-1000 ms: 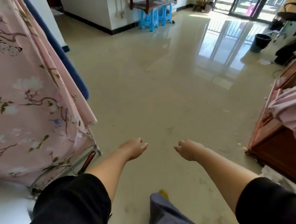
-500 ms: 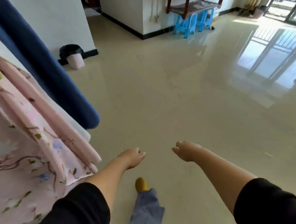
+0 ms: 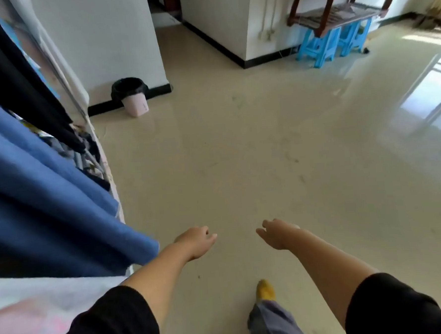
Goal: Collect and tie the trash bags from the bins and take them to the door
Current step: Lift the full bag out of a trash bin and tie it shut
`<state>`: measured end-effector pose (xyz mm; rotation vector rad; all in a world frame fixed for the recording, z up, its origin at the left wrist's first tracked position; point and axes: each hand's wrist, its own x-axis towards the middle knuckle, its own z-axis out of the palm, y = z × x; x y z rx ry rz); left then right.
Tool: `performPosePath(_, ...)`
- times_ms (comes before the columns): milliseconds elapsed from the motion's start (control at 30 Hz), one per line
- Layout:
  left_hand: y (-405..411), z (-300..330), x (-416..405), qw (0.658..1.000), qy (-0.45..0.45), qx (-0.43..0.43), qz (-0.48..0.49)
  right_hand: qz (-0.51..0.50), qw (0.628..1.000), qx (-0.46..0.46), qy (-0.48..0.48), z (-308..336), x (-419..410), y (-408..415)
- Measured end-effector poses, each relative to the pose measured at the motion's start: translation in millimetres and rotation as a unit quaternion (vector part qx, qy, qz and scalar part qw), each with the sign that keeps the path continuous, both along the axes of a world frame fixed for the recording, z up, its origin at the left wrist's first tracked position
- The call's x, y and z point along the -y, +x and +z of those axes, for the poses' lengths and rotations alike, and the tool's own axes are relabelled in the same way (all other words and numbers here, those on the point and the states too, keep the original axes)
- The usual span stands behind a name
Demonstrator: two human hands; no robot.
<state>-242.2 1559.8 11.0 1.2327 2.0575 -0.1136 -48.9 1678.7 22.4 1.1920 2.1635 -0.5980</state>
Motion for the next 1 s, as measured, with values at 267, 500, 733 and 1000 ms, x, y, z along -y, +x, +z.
performPosePath(267,-102,-9,-141,0.993,0.009,0.007,0.116,0.115,0.993,-0.015,0.005,-13,-179,-125)
performPosePath(500,-179,-2,-237,0.978,0.033,0.042,0.203,0.209,0.978,0.009,0.012,-5,-303,-237)
performPosePath(733,-320,-14,-303,0.968,0.028,0.056,0.245,0.269,0.963,-0.003,0.009,-10,-376,-392)
performPosePath(1000,-537,9,-377,0.964,0.040,0.036,0.259,0.212,0.977,-0.034,0.012,1,-452,-590)
